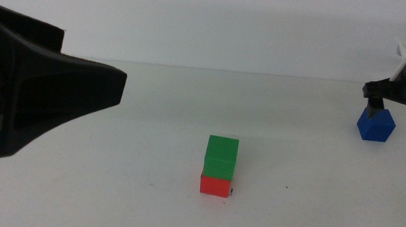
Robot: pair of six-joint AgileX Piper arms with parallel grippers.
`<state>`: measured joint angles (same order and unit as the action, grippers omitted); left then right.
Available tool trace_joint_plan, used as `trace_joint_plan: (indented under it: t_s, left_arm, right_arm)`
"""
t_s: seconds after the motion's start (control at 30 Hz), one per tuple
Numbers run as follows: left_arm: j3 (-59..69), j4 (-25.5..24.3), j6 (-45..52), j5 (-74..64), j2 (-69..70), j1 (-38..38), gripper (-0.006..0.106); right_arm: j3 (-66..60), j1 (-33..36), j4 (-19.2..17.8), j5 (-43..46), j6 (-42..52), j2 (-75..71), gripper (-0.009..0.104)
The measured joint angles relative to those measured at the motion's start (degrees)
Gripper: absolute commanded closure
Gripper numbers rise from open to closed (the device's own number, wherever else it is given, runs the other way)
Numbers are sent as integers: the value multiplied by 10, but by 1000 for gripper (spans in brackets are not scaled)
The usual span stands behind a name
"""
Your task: Stack red cubes first, then green, then blue cubes in a specific spot.
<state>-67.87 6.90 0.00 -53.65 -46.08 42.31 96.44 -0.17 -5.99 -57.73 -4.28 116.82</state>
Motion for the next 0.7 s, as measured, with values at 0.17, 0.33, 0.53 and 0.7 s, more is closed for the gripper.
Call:
trace_joint_plan:
  t_s: [0.17,0.33,0.53,0.7]
  left_arm:
    - [0,-1,0,0,0,0,10]
    - [0,-1,0,0,0,0,10]
    - [0,-1,0,0,0,0,10]
    - [0,-1,0,0,0,0,10]
  right_arm:
    - [74,-6,-17,0,-4,71,3]
    - [88,-21,-17,16,1,117,22]
    - [88,-27,2,43,31,132,76]
    - [75,-21,6,25,16,86,94]
